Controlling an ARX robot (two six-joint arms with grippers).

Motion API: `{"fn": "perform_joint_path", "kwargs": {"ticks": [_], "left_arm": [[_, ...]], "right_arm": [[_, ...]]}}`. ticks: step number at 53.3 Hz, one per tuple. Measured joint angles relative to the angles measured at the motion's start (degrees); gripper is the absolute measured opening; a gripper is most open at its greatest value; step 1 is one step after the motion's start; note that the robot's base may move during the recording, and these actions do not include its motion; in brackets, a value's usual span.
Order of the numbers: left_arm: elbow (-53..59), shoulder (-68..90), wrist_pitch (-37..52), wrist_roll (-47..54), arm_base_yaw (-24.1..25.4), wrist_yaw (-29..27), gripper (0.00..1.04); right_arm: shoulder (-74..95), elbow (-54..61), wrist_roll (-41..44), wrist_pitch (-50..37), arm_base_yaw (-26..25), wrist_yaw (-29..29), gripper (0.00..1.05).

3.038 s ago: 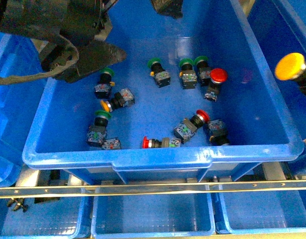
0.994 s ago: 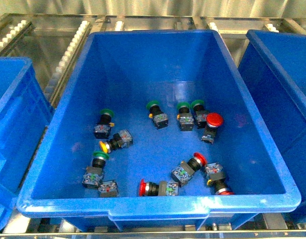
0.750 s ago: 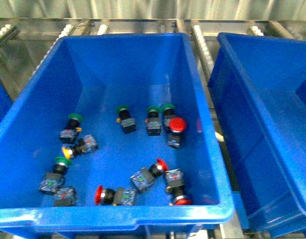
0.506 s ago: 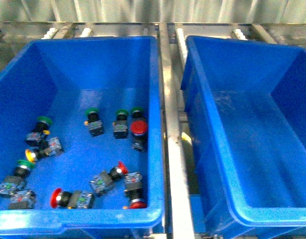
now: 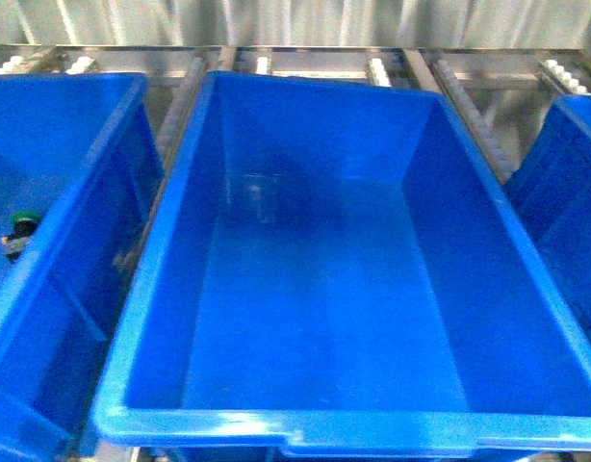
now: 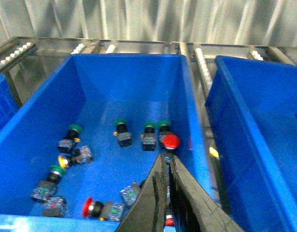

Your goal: Pick red and yellow buttons and place in box

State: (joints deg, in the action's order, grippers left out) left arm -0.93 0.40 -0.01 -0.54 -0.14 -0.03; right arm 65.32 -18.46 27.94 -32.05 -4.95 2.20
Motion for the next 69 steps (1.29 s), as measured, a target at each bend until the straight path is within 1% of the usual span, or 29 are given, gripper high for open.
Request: {"fn": "perform_joint_path", "kwargs": {"ticks": [13,21,26,30,34,39,42,45,50,56,61,69], "left_arm": [[0.0,0.0,0.0,0.0,0.0,0.0,0.02],[0.0,0.0,0.0,0.1,0.0,0.1,0.02],[-0.1,0.0,0.0,0.1,0.1,0.5,0.02],[-0.1,0.0,0.0,0.1,0.1,0.2,0.02],[-0.1,0.0,0.0,0.1,0.1,0.2,0.19],[-0.1,0.0,0.0,0.1,0.1,0.1,0.35],[-0.1,0.0,0.0,0.1,0.1,0.0,0.49],[-0.1,0.0,0.0,0.1,0.1,0.0,0.58],[-0.1,0.0,0.0,0.1,0.1,0.0,0.72],[-0.1,0.0,0.0,0.1,0.1,0.0,0.98],[-0.1,0.0,0.0,0.2,0.1,0.0,0.96],[-0.1,0.0,0.0,0.2,0.1,0.0,0.97]], "right_arm": [[0.5,0.1,-0.5,-1.3,0.2,-0.6,0.31],[1.8,0.2,-1.1,-3.2,2.2,-0.8,0.31],[4.0,0.2,-1.4,-3.7,2.7,0.1,0.31],[7.5,-0.7,-2.0,-5.0,4.4,-0.3,0.31],[14.3,-5.2,-3.9,-6.3,5.8,-0.4,0.31],[19.8,-9.2,-5.0,-6.5,6.4,-0.1,0.31],[25.6,-14.9,-7.4,-5.9,7.0,-0.1,0.31],[29.1,-19.0,-9.4,-4.9,7.1,-0.1,0.31],[34.5,-25.5,-13.3,-2.7,6.7,0.7,0.31],[43.6,-36.6,-21.3,2.3,4.4,3.0,0.31],[47.9,-41.7,-23.1,4.3,3.6,3.9,0.31],[53.6,-48.8,-25.5,8.5,3.5,5.5,0.31]]}}
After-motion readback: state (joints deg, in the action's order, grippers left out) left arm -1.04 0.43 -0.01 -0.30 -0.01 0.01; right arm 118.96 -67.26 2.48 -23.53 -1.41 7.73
